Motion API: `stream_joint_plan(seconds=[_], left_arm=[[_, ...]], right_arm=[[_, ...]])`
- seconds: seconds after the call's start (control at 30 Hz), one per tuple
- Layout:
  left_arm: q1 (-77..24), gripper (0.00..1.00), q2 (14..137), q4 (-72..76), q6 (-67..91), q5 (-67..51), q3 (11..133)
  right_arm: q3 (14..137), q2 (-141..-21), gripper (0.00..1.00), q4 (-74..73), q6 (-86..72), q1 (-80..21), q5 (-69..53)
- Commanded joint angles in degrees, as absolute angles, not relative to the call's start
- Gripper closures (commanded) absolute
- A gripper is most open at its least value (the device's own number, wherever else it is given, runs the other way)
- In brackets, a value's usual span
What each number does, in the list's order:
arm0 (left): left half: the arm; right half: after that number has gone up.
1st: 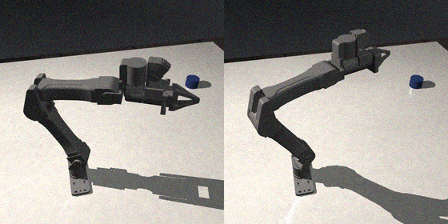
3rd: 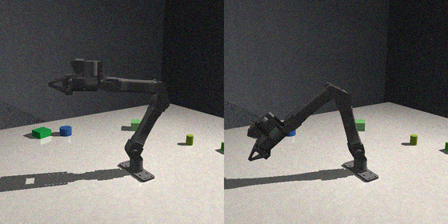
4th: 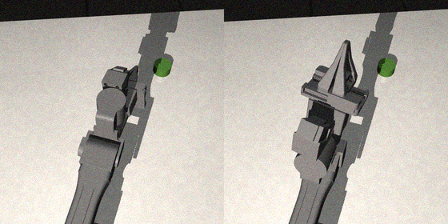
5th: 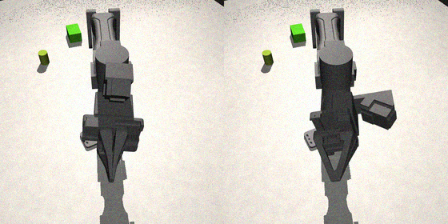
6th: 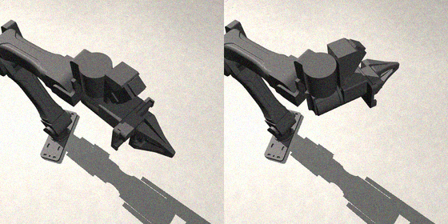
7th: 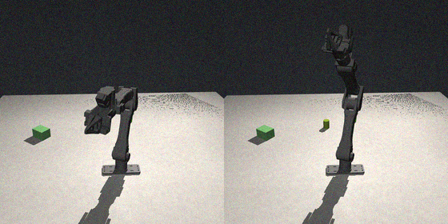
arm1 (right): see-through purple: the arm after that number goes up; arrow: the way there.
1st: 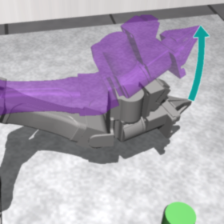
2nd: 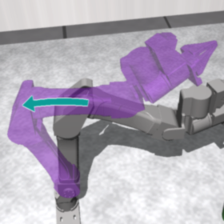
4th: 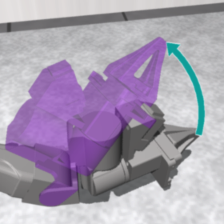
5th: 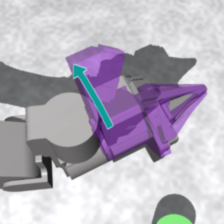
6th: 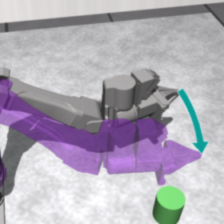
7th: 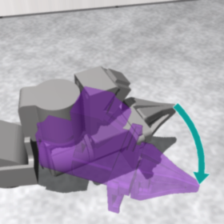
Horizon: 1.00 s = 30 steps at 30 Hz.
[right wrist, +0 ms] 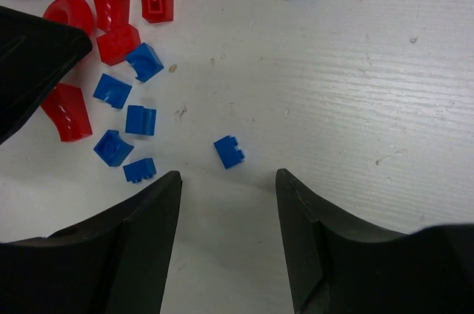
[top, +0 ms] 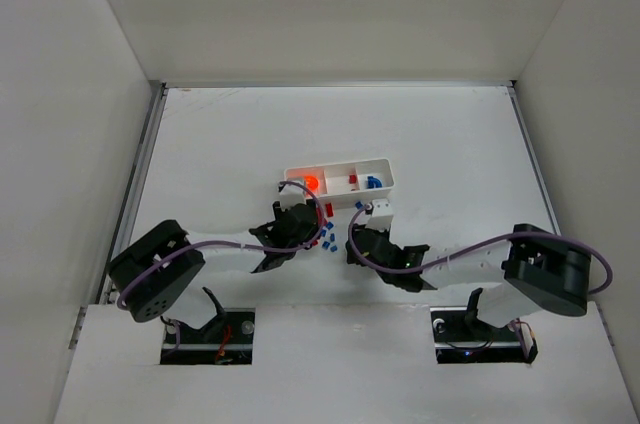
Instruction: Sort the legos into containers by color
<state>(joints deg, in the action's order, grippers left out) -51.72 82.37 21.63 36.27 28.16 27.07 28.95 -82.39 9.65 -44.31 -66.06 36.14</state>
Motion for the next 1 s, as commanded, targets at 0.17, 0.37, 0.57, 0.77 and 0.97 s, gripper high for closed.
stream_joint_plan(seconds=[0.17, 0.37, 0.57, 0.77, 0.97], left_arm=[[-53.4, 0.73, 76.5, 21.1, 34.8, 31.4, 26.5], [-54.4, 0.75, 67.9, 16.5, 35.3, 31.6, 25.8], [-53.7, 0.75, 62.7, 14.5, 36.1, 29.6, 26.5], [-53.3, 0.75, 65.5, 15.6, 35.9, 27.7, 30.5], [-52.1, 0.75, 75.7, 20.0, 33.6, 25.3, 38.7]], right_arm=[[30.9, -85.2, 0.44, 13.6, -42.4, -64.2, 35.1], [32.3, -87.5, 0.58, 13.4, -41.9, -63.3, 35.3], [32.6, -89.2, 0.71, 13.3, -42.1, -62.9, 35.4], [31.5, -86.1, 0.82, 13.0, -43.1, -63.1, 35.7], [28.4, -74.6, 0.83, 12.1, -43.1, -62.4, 35.2]])
